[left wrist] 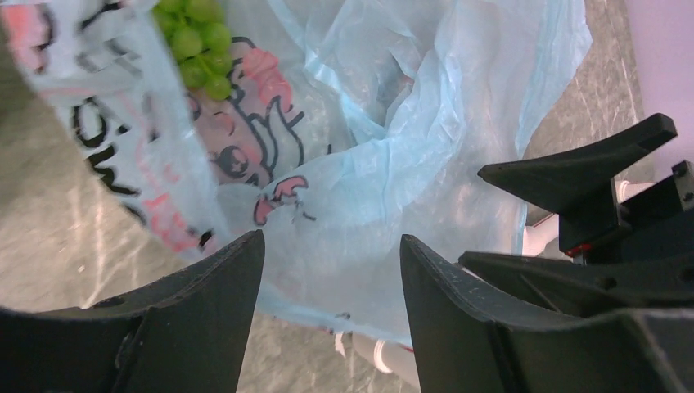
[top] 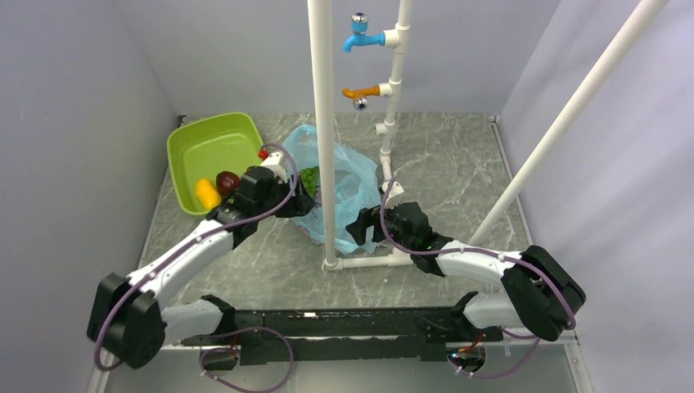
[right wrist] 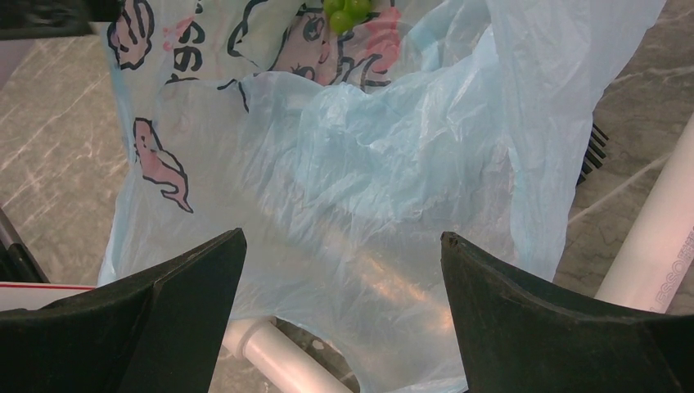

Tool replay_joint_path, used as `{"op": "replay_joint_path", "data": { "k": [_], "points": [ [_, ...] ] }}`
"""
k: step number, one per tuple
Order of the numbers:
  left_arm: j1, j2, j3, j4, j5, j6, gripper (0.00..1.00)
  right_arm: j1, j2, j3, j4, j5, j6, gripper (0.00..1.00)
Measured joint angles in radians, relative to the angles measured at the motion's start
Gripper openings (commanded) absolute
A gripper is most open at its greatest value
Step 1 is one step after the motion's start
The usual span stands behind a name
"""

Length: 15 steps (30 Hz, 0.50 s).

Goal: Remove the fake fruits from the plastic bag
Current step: Take out the fake fruit from the plastic bag.

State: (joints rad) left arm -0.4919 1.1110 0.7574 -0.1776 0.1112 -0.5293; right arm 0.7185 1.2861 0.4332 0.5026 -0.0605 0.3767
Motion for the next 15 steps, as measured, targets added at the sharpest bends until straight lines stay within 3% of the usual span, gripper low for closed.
{"op": "replay_joint_path", "data": {
  "k": [7,15],
  "points": [
    [-0.068,0.253,0.161,0.024,-0.006,-0.006,0.65,0.000,-0.004,0.000,0.000,0.001,0.000,0.92],
    [-0.082,0.421,0.263,0.051,-0.098,0.050,0.65,0.000,-0.004,0.000,-0.001,0.005,-0.003,0.92]
  ]
}}
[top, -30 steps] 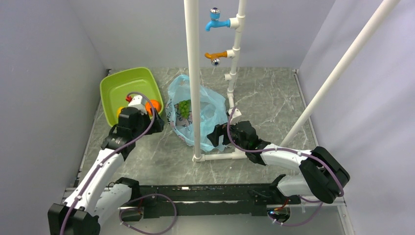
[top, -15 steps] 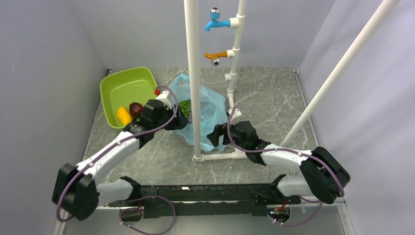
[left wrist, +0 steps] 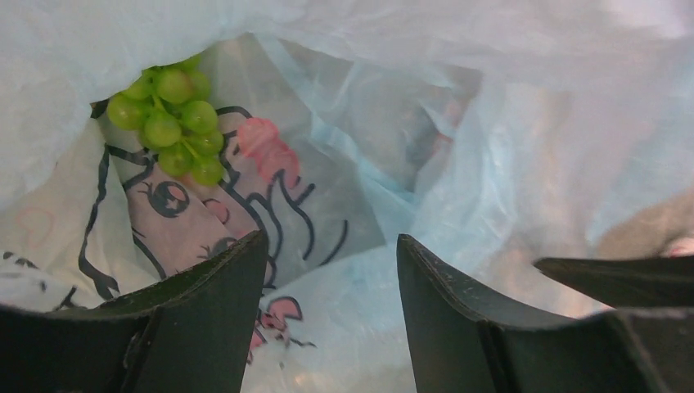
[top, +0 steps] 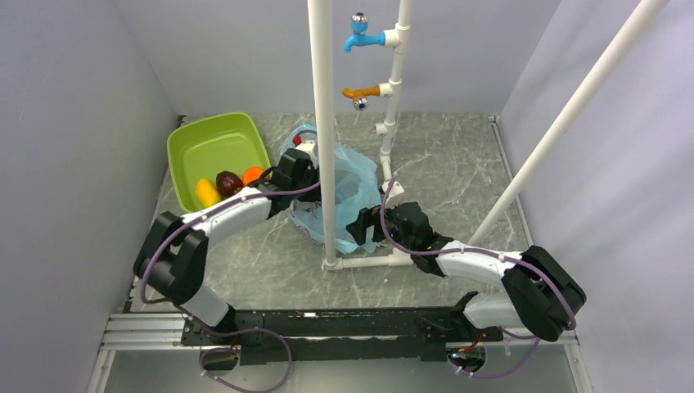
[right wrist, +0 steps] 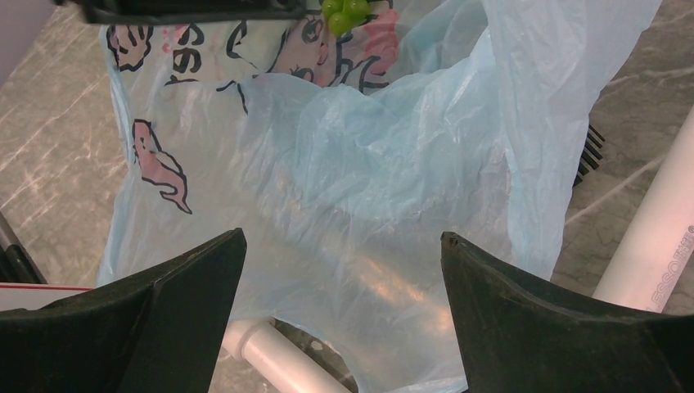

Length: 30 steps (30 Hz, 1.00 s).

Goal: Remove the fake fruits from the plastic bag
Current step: Take out the fake fruit from the plastic bag.

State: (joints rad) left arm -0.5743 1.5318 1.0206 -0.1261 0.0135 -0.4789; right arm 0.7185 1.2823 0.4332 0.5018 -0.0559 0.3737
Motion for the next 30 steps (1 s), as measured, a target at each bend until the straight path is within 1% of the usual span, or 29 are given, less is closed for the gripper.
{"op": "replay_joint_path", "data": {
  "k": [3,7,10,15,22,30],
  "points": [
    [0.000,0.061,0.006,0.025,-0.034,0.032,0.66,0.000,0.000,0.000,0.000,0.000,0.000,0.92],
    [0.000,0.145,0.012,0.057,-0.085,0.079,0.74,0.000,0.000,0.008,-0.001,0.000,0.000,0.92],
    [0.000,0.203,0.037,0.062,-0.132,0.114,0.76,0.000,0.000,0.011,-0.002,0.000,0.000,0.92],
    [0.000,0.294,0.122,0.052,-0.223,0.161,0.76,0.000,0.000,0.011,-0.002,0.000,0.000,0.92],
    [0.000,0.326,0.164,0.050,-0.322,0.217,0.76,0.000,0.003,0.011,-0.002,-0.001,0.000,0.92],
    [0.008,0.411,0.277,0.031,-0.384,0.257,0.81,0.000,0.007,0.011,-0.002,-0.001,0.000,0.92]
  ]
}}
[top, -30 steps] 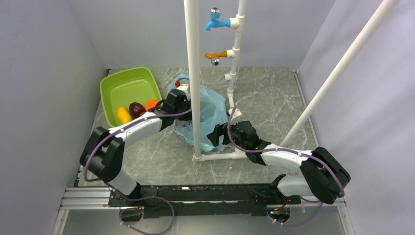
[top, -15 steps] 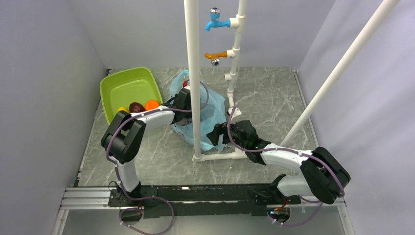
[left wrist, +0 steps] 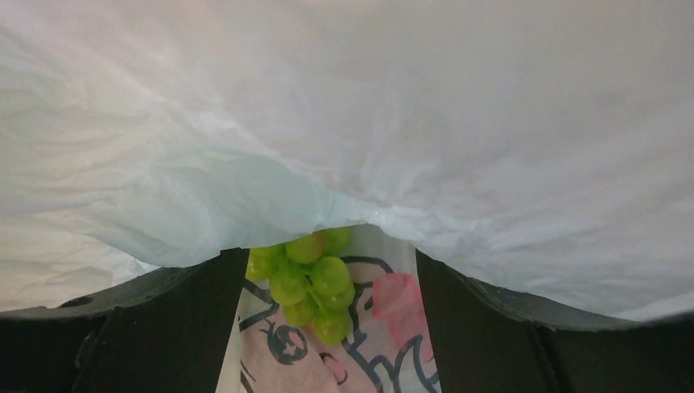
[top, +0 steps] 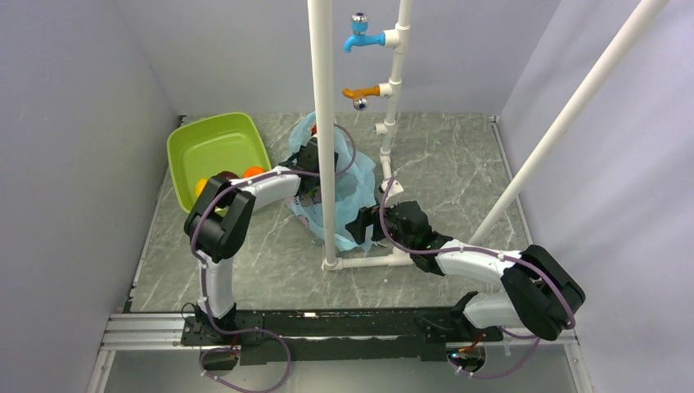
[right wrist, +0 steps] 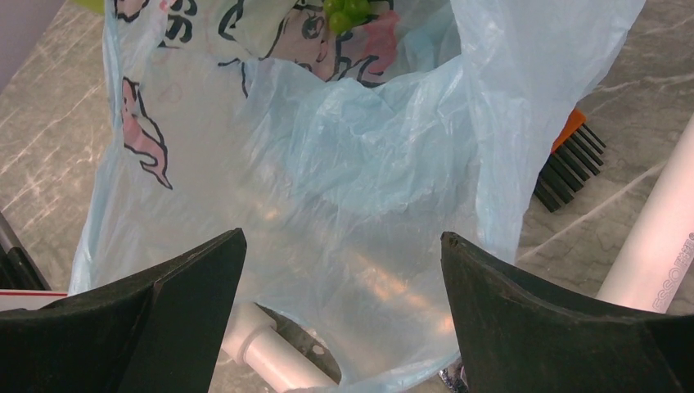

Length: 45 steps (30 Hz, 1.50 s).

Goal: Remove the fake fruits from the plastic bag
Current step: Take out the fake fruit from the plastic bag.

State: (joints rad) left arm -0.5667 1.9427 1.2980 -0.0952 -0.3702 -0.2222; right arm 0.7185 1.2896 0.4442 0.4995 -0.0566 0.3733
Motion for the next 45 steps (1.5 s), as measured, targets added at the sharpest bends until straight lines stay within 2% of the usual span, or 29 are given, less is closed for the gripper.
{"op": "replay_joint_path", "data": {
  "k": [4,10,14,18,19,26,30,40,45],
  "points": [
    [0.011,0.052,0.074,-0.031,-0.017,0.005,0.84,0.000,0.000,0.000,0.000,0.000,0.000,0.92],
    [0.039,0.099,0.118,-0.080,-0.021,0.018,0.93,0.000,0.000,0.000,0.000,0.000,0.000,0.92],
    [0.064,0.139,0.159,-0.121,-0.015,0.014,0.92,0.000,0.001,0.000,0.000,0.000,0.000,0.92],
    [0.089,0.165,0.187,-0.146,0.011,0.014,0.81,0.000,0.005,0.000,0.000,0.000,0.000,0.92],
    [0.095,0.171,0.199,-0.158,0.017,0.013,0.73,0.000,0.006,0.000,0.000,0.000,0.000,0.92],
    [0.111,0.199,0.241,-0.179,0.048,0.003,0.41,0.000,0.014,0.000,0.000,0.000,0.000,0.92],
    [0.111,0.195,0.234,-0.160,0.057,0.017,0.30,0.000,0.014,0.000,0.000,0.000,0.000,0.92],
    [0.111,0.096,0.131,-0.150,0.096,0.024,0.14,0.000,0.014,0.000,0.000,0.000,0.000,0.92],
    [0.108,0.009,0.051,-0.158,0.137,0.006,0.14,0.000,0.014,0.000,0.000,-0.001,0.000,0.92]
  ]
}}
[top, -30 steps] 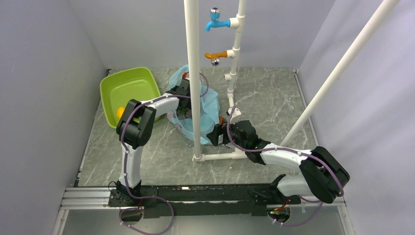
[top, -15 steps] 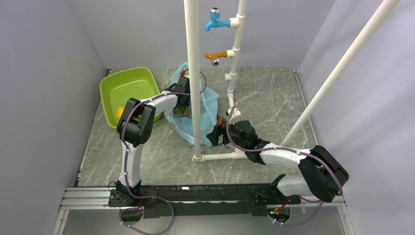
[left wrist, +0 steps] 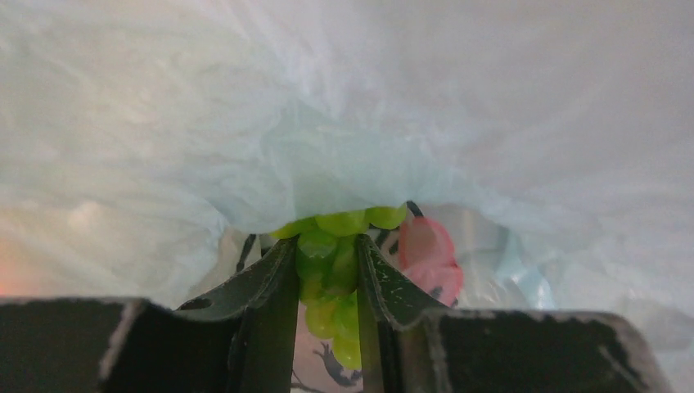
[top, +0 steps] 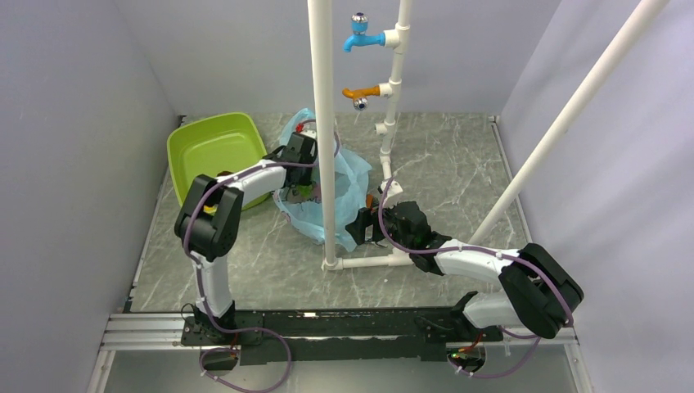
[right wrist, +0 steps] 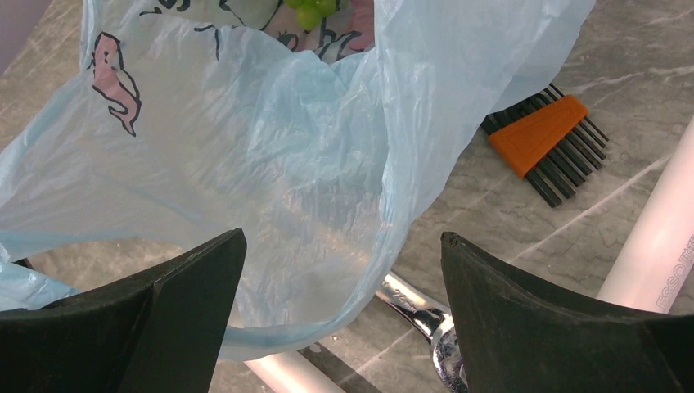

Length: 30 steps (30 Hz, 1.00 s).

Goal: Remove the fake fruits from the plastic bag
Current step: Take out the fake fruit from the plastic bag.

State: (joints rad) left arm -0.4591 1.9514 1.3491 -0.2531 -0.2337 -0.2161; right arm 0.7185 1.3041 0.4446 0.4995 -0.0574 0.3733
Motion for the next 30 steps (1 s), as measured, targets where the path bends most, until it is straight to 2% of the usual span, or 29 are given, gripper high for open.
{"op": "replay_joint_path", "data": {
  "k": [12,24,30],
  "points": [
    [-0.024,-0.212,-0.158,-0.005,0.150,-0.091,0.12,0.000,0.000,0.000,0.000,0.000,0.000,0.92],
    [-0.030,-0.415,-0.299,-0.050,0.391,-0.093,0.12,0.000,0.000,0.000,0.000,-0.001,0.000,0.92],
    [-0.029,-0.480,-0.309,-0.048,0.536,-0.097,0.11,0.000,0.000,0.008,-0.002,-0.004,0.000,0.92]
  ]
}}
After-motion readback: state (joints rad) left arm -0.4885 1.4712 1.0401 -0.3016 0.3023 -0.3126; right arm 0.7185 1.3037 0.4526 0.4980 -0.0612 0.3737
